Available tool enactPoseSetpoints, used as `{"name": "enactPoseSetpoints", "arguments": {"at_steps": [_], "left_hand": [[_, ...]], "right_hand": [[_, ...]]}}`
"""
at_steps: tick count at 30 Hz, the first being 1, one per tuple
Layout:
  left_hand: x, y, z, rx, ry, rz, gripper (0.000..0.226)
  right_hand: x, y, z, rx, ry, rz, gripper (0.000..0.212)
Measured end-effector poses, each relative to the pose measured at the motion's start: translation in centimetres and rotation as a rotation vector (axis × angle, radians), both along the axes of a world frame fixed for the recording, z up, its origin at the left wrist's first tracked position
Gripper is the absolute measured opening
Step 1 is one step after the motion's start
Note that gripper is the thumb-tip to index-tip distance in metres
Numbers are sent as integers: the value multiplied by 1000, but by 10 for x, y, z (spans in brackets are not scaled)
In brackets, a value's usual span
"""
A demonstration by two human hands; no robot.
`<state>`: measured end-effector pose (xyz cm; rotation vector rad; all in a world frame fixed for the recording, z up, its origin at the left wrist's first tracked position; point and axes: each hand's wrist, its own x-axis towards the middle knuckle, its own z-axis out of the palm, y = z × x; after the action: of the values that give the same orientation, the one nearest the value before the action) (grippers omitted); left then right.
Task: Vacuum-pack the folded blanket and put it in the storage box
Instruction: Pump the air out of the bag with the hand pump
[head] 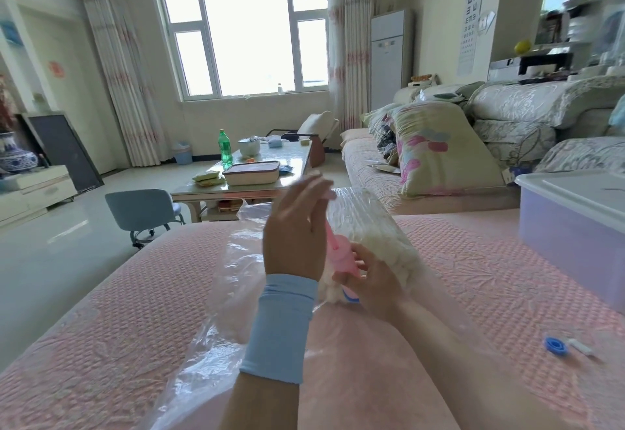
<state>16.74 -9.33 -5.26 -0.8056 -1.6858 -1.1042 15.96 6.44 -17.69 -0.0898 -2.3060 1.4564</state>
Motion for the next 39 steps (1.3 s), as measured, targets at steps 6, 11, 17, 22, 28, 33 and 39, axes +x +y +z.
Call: {"name": "enactPoseSetpoints", "arguments": {"at_steps": [6,11,17,22,28,33,39], "left_hand": [[-2,5,-8,66,48,64,22],[-9,10,-41,-257,-490,-199,17],[1,-6,20,109,78,-16,17],[-1,6,-4,68,17,14,20],[-7,15,-38,-329,-459,-127,18],[3,-1,20,84,42,-60,14],[0,11,-7,-2,-13,-53,18]], "right_hand": [[0,-2,0,12,6,10,47],[4,-1,1,-8,7,14,41],[1,2,-1,-8,11,15,44],[0,-1,-2,9,13,-4,45],[4,3,-2,-21,-4,10,48],[3,3,0,-21,9,6,44],[4,-2,-1,-42,15,-10,43]]}}
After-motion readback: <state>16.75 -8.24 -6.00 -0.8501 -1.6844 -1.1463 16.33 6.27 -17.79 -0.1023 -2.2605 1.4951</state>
